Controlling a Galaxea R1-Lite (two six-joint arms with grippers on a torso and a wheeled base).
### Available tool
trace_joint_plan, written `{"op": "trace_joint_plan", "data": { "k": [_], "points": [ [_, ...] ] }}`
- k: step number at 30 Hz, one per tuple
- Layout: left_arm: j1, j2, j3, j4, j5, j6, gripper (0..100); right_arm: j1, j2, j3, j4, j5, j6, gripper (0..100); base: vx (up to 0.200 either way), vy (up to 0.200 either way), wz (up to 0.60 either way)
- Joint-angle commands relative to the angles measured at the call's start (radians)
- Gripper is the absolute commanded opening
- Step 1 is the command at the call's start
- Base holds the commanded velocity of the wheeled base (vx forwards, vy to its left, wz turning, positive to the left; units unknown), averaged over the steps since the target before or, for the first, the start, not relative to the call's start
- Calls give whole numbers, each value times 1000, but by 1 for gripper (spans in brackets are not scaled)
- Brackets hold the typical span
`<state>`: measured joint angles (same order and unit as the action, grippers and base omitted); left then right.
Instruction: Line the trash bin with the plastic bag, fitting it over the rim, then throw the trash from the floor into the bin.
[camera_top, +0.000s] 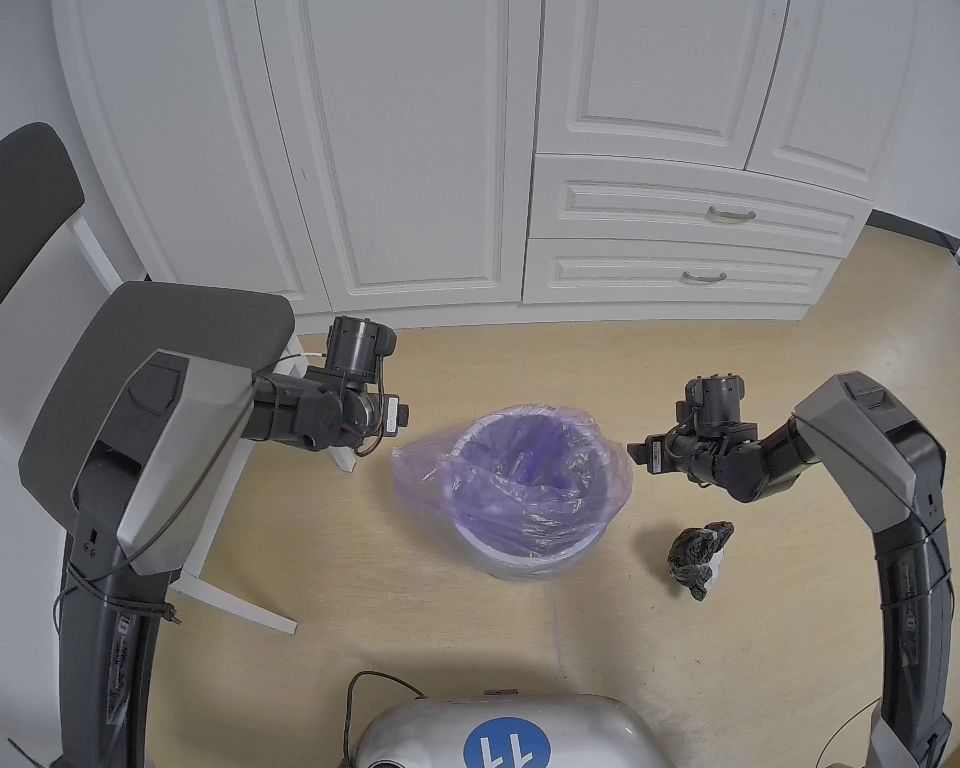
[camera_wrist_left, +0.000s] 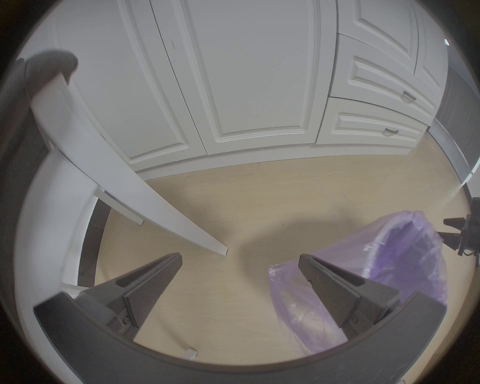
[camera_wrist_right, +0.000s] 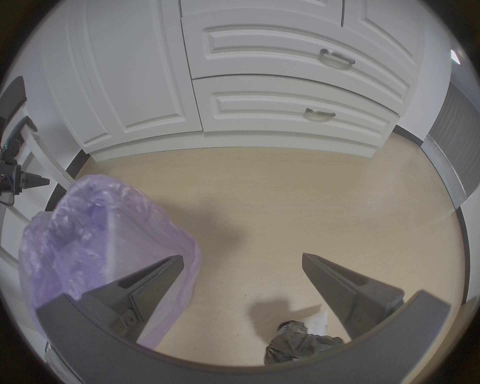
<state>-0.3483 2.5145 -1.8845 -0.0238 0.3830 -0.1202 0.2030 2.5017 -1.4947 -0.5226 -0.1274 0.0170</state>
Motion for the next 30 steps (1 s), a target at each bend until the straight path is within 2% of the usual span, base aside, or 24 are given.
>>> {"op": "trace_joint_plan", "data": {
  "k": [1, 7, 10, 17, 18, 21, 26, 30],
  "points": [
    [-17, -118, 27, 48, -9, 13, 100, -17, -156, 108, -8, 6, -15, 100, 0, 0, 0],
    [-31, -213, 120, 42, 28, 10, 100, -79, -291, 251, -24, 45, -2, 100, 0, 0, 0],
    [-38, -286, 186, 41, 37, -3, 100, -103, -371, 358, -42, 37, 46, 100, 0, 0, 0],
    [-63, -450, 354, 39, 36, -44, 100, -103, -587, 692, -148, 23, 239, 100, 0, 0, 0],
    [-63, -450, 354, 39, 36, -44, 100, -103, -587, 692, -148, 23, 239, 100, 0, 0, 0],
    [-72, -493, 398, 39, 34, -45, 100, -102, -676, 866, -248, 6, 310, 100, 0, 0, 0],
    [-92, -517, 407, 45, 34, -47, 100, -85, -728, 996, -343, -40, 334, 100, 0, 0, 0],
    [-118, -546, 433, 42, 34, -47, 100, -27, -776, 1077, -410, -81, 333, 100, 0, 0, 0]
  ]
}}
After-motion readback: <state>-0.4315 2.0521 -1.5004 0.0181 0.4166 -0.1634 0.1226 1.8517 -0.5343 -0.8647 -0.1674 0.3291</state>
